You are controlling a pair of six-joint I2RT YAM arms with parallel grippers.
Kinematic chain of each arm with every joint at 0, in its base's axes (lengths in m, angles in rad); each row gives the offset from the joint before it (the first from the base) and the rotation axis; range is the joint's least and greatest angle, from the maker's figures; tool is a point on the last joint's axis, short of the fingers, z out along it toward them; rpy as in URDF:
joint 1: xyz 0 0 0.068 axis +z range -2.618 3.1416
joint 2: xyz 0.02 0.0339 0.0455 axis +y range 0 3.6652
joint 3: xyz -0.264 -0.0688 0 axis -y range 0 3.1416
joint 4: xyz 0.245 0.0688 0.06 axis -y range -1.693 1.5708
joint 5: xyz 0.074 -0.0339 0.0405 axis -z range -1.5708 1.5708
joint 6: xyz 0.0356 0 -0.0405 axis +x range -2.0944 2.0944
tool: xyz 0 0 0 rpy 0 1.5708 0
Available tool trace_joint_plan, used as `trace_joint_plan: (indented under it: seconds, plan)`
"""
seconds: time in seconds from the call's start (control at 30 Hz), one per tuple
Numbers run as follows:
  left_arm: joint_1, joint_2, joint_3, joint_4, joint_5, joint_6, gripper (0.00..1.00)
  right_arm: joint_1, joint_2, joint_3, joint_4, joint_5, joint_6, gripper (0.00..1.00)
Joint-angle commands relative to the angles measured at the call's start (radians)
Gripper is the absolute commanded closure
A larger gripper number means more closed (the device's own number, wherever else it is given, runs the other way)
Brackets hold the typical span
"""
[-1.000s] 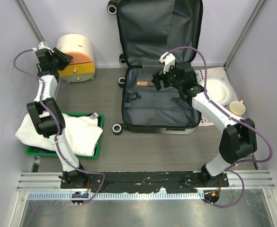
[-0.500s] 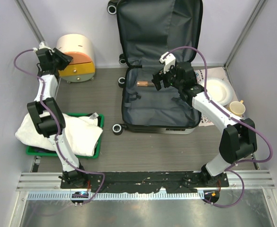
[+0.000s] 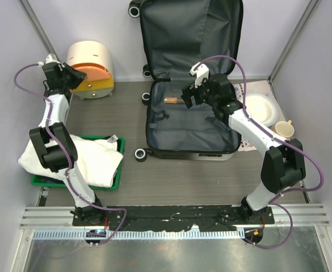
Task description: Open, take out, and arrange the luggage
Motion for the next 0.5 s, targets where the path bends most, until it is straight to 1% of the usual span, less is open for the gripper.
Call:
trace_joint_plan:
  seconds: [0.0, 0.2, 0.23, 0.27, 0.3, 0.33, 0.37, 0.43, 0.47]
  plan:
    - [0.008, -0.127, -0.064, -0.005, -0.012, 0.021, 1.0, -0.007, 0.035, 0.065, 0.036, -0.006, 0.003, 0.13]
    - [0.011, -0.224, -0.191, -0.02, 0.0, 0.024, 1.0, -0.036, 0.129, 0.128, 0.036, -0.043, -0.035, 0.14]
    - [0.01, -0.235, -0.203, -0.017, 0.001, 0.029, 0.98, -0.047, 0.166, 0.158, 0.031, -0.059, -0.042, 0.16]
    - [0.01, -0.244, -0.217, -0.014, 0.003, 0.033, 0.94, -0.05, 0.181, 0.177, 0.025, -0.068, -0.048, 0.16]
    - [0.011, -0.244, -0.219, -0.017, 0.006, 0.038, 0.88, -0.055, 0.204, 0.197, 0.01, -0.077, -0.066, 0.16]
    - [0.011, -0.244, -0.211, -0.02, 0.009, 0.039, 0.7, -0.062, 0.221, 0.236, -0.001, -0.103, -0.077, 0.18]
    - [0.014, -0.24, -0.205, -0.023, 0.009, 0.038, 0.6, -0.064, 0.261, 0.26, -0.01, -0.117, -0.092, 0.18]
    - [0.016, -0.233, -0.19, -0.035, 0.024, 0.033, 0.48, -0.069, 0.299, 0.324, -0.058, -0.141, -0.144, 0.2]
    - [0.02, -0.232, -0.176, -0.04, 0.03, 0.032, 0.35, -0.07, 0.319, 0.342, -0.069, -0.16, -0.16, 0.2]
